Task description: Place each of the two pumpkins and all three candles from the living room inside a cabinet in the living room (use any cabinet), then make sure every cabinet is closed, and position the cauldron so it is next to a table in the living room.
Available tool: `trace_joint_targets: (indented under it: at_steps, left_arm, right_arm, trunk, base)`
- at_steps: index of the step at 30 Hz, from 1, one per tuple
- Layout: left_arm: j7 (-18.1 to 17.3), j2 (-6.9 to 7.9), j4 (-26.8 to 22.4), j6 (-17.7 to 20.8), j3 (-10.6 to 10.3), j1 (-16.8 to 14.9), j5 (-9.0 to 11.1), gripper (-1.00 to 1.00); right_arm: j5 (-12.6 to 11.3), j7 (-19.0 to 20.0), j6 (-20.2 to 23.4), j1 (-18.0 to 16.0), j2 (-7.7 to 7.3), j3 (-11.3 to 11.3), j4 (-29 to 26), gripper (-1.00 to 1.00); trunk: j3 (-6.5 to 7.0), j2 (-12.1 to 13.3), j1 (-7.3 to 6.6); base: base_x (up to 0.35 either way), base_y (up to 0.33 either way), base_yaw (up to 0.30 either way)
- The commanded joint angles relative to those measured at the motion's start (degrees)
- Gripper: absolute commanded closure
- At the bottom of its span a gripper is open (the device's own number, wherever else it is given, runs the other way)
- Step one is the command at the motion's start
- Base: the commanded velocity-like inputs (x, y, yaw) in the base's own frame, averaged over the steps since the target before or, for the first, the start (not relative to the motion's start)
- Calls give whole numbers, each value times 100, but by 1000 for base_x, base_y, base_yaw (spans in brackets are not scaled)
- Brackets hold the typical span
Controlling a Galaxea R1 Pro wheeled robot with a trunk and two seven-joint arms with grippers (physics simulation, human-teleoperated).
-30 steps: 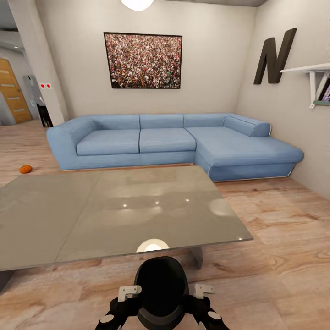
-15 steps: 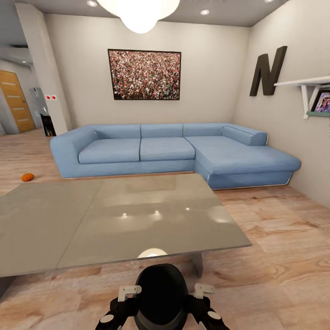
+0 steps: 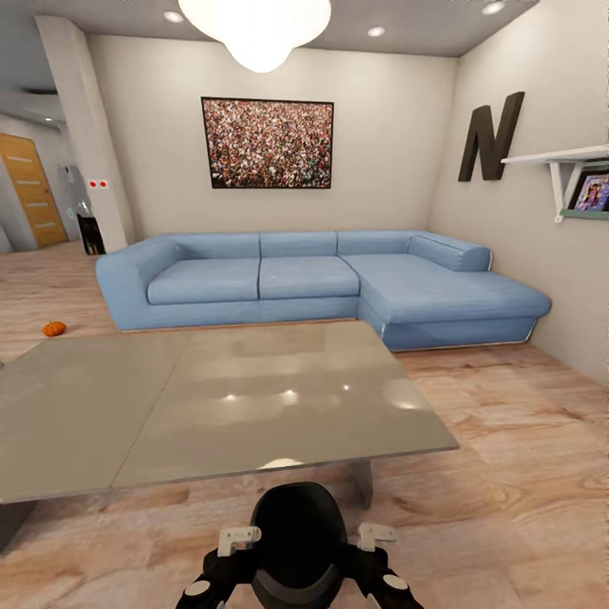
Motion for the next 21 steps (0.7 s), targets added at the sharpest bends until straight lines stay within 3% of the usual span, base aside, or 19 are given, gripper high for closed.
trace_joint_targets:
  at_steps: [1,21]
  left_arm:
    - [31,5,-2,-3,-39,-2,54,-100]
    - [32,5,7,-3,-39,-2,51,-100]
  right_arm:
    - [-56,-48,-4,-3,-5,48,-4,-100]
    - [-92,-53,16,-4,-6,48,-12,-100]
  trunk:
    - [-5,-2,-4]
    - [-5,-2,-4]
  base:
    - [-290,0,0]
    - [-304,0,0]
